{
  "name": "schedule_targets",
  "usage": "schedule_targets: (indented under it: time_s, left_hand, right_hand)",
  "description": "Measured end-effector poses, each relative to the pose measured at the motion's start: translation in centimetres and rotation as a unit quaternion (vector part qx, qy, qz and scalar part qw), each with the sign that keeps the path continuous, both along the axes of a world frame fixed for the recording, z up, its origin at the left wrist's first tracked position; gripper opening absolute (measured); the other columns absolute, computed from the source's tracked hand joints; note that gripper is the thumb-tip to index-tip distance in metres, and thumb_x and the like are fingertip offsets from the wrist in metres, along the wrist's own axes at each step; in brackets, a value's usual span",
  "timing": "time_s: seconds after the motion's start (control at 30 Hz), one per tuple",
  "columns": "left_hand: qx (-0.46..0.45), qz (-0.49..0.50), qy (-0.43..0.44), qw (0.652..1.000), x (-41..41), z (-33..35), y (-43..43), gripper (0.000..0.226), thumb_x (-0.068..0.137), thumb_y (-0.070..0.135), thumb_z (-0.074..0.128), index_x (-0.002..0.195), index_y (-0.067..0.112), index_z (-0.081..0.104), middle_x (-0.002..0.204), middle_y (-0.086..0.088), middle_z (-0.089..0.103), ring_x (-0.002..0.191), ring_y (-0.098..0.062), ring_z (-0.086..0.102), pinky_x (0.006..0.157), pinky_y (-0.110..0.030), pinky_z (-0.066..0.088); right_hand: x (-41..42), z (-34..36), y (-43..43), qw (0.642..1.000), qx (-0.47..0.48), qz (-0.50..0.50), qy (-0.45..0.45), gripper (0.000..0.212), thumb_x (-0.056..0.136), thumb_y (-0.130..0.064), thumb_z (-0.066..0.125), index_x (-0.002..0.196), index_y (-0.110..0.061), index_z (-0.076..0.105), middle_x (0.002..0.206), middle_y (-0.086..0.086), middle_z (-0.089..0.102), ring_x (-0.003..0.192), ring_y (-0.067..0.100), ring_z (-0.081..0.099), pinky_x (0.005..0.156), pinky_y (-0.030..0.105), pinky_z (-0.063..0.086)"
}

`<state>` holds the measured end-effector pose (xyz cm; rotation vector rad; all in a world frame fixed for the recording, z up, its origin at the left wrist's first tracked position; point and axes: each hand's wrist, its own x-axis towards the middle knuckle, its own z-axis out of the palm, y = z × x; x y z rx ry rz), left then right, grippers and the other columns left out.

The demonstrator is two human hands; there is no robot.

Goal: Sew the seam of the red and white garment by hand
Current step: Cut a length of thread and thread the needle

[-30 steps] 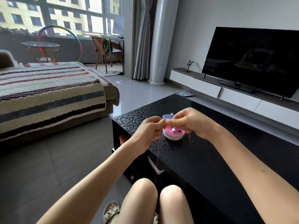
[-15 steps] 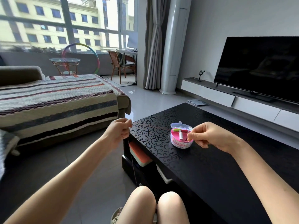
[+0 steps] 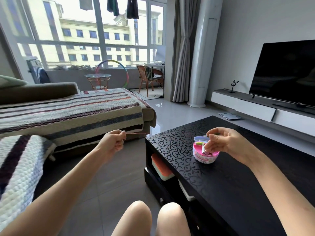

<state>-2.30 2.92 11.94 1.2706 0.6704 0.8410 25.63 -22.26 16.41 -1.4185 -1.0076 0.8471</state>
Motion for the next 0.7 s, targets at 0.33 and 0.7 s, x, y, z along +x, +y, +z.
schedule_targets:
  time_s: [0.33,0.7]
  left_hand:
    - [-0.013,0.042,0.023,0.999,-3.0,-1.9,1.2,0.034,0.099,0.003,0.043,0.066,0.009,0.042,0.053,0.003,0.029,0.034,-0.003,0.024,0.037,-0.014,0.018]
    - [-0.033,0.013,0.061,0.998,-0.1,-4.0,0.2,0.031,0.099,0.005,0.044,0.069,0.011,0.042,0.061,0.000,0.030,0.035,-0.002,0.025,0.037,-0.014,0.019]
  right_hand:
    - [0.4,-0.5,1.4,0.993,0.053,-0.055,0.095,0.045,0.048,-0.023,0.089,0.082,-0.002,0.068,0.070,0.011,0.072,0.058,0.018,0.068,0.049,0.023,0.055]
    - [-3.9,0.5,6.0,0.868,0.251,-0.068,0.424,0.030,0.097,-0.018,0.046,0.070,-0.009,0.053,0.056,0.003,0.059,0.049,0.014,0.061,0.057,0.033,0.060]
